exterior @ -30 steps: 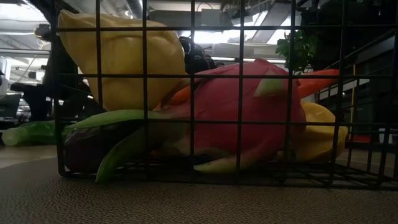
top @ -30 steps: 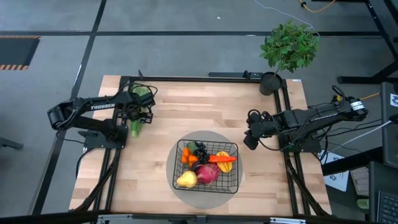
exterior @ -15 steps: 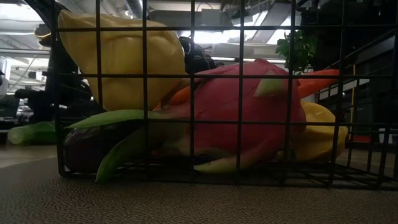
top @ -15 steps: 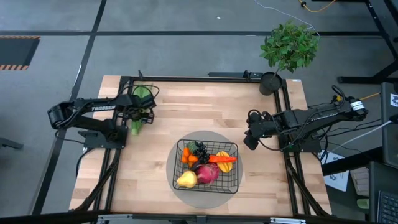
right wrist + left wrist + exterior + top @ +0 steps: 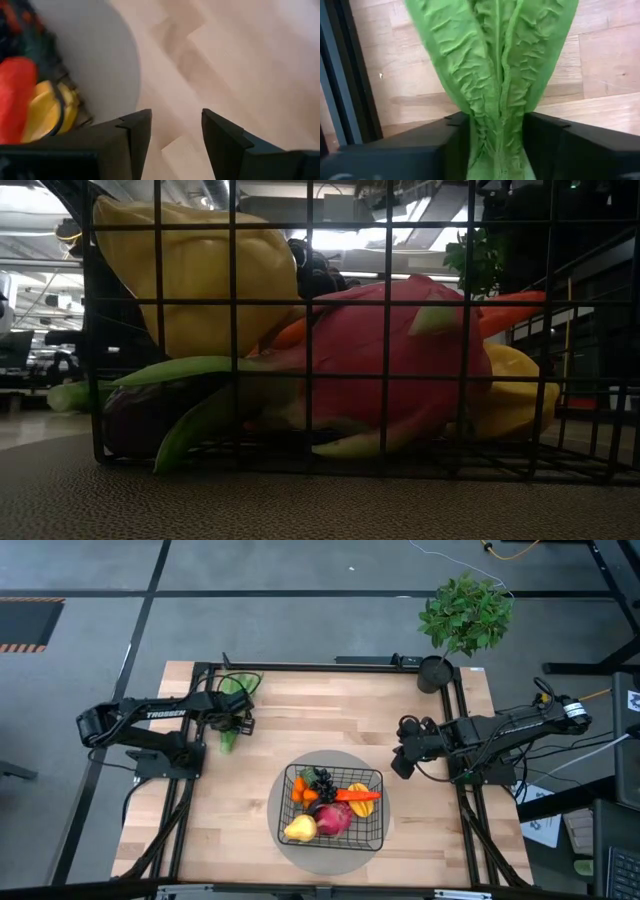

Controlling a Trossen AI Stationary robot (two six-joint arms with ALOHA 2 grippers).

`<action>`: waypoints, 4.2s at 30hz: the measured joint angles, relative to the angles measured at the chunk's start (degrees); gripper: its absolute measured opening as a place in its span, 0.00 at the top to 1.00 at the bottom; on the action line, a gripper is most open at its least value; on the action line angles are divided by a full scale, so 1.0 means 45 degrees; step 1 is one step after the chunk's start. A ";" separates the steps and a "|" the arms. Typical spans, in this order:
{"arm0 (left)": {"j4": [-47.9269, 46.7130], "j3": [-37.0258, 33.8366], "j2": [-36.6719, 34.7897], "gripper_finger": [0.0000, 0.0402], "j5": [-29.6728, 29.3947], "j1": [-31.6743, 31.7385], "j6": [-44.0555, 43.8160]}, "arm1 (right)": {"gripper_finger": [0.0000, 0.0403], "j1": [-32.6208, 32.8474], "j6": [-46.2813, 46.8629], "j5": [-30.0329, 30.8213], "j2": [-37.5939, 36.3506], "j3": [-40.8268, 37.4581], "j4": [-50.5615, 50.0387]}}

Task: Build produce basket
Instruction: Put the green leafy lettuce into the black wire basket, then return to home position

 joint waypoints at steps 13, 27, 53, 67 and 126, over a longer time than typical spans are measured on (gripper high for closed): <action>-0.0544 0.1830 -0.0322 0.79 0.1007 -0.0065 0.0864 | 0.60 -0.0005 -0.0010 0.0536 0.0000 0.0000 -0.0089; 0.0919 0.7589 -0.1316 0.80 0.0914 -0.4971 0.1964 | 0.60 -0.0005 0.0049 0.0458 0.0000 -0.0005 -0.0884; 0.7831 0.7613 0.4111 0.80 0.1115 -1.1769 0.3884 | 0.60 -0.0005 0.0111 0.0376 0.0000 -0.0005 -0.1632; 0.6393 0.7618 0.4419 0.81 0.0823 -1.1749 0.5243 | 0.60 -0.0005 0.1060 0.0284 -0.0005 -0.0005 -0.2573; 0.3126 1.0751 0.4741 0.30 0.1470 -1.2114 0.3787 | 0.60 -0.0004 0.2644 -0.1211 0.0000 -0.0005 -0.3387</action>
